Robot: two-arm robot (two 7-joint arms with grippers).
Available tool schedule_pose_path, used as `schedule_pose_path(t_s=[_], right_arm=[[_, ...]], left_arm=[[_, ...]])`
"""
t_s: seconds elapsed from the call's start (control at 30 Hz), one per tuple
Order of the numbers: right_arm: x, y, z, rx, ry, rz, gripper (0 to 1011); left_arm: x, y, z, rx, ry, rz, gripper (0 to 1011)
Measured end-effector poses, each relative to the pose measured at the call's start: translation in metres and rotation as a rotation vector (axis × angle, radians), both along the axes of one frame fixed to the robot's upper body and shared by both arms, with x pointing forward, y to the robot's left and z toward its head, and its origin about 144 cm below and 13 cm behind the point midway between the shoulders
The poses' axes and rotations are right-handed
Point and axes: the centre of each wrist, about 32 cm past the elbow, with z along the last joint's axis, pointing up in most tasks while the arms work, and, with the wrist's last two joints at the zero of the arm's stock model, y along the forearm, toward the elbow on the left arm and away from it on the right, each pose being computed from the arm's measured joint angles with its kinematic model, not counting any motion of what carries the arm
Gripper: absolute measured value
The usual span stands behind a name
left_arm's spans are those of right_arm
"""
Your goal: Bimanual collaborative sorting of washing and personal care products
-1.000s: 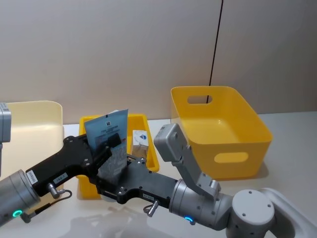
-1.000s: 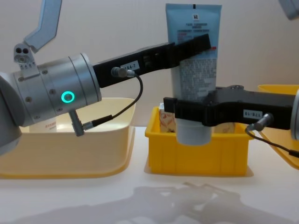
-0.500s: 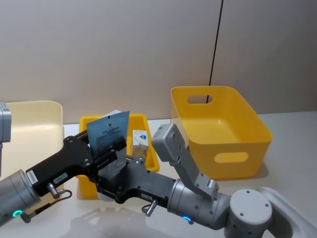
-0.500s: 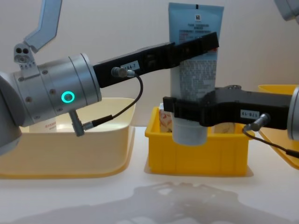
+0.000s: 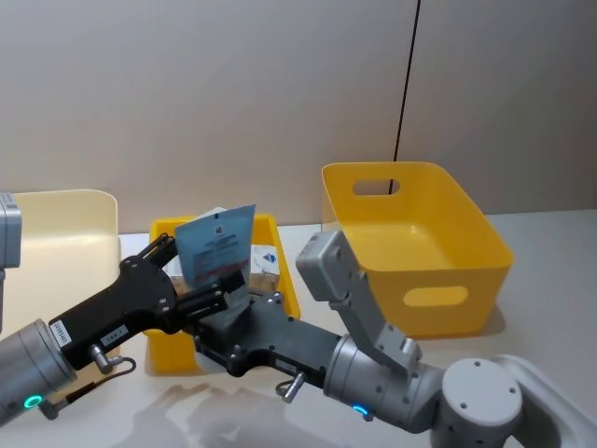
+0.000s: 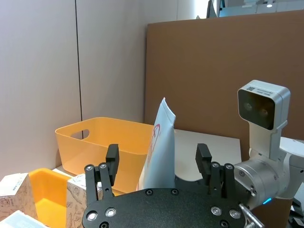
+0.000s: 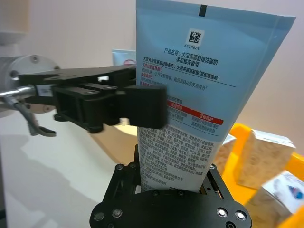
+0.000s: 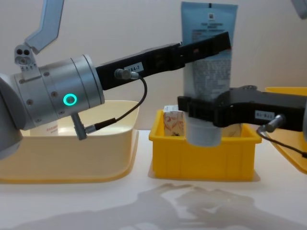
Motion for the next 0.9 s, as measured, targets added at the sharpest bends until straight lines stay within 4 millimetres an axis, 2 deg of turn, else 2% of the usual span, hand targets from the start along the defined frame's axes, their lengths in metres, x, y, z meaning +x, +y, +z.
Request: schedule_pose_path(t_s=[0.5, 0.9], right_arm=[[-0.011, -0.028, 0.006, -0.011, -0.05, -0.189, 466], [-0.009, -0.053, 0.016, -0.025, -0.16, -0.346, 466]], left_arm=[[0.0, 0.0, 0.0, 0.001, 0.0, 0.0, 1003], [0.0, 0.0, 0.0, 0.0, 0.0, 0.0, 1003]])
